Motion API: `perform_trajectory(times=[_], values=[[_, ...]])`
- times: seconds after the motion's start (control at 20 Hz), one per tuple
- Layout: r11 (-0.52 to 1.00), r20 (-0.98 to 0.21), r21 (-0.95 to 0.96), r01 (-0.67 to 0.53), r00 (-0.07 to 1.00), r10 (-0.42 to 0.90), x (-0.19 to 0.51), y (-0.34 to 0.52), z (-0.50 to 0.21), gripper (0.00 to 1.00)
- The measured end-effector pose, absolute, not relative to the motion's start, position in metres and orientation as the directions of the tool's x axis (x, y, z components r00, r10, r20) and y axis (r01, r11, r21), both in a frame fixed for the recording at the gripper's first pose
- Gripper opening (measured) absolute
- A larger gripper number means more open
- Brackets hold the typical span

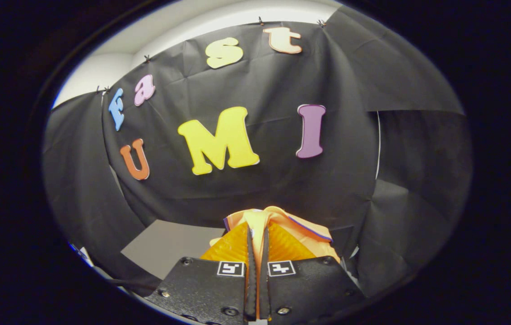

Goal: Put the clothes into the washing machine and then close the washing machine lid.

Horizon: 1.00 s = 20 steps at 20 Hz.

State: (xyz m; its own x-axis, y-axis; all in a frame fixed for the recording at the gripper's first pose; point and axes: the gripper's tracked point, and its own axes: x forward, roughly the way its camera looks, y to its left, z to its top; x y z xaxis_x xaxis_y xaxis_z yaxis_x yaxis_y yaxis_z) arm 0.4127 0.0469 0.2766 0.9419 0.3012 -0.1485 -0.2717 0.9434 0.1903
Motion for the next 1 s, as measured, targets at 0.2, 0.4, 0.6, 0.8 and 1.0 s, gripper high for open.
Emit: perform_trajectory(times=[0.2, 0.4, 0.6, 0.8, 1.0], values=[[0.949, -0.23, 0.196, -0.246, 0.929, 0.289, 0.45, 0.017, 0.23, 0.06], [0.952, -0.327, 0.199, -0.234, 0.9, 0.29, 0.473, 0.009, 0.167, 0.06], [0.948, -0.411, 0.195, -0.251, 0.857, 0.312, 0.482, 0.024, 0.113, 0.06], [0.943, -0.487, 0.21, -0.259, 0.808, 0.331, 0.49, 0.038, 0.06, 0.06], [0.95, -0.545, 0.188, -0.248, 0.779, 0.311, 0.5, 0.047, 0.014, 0.06]])
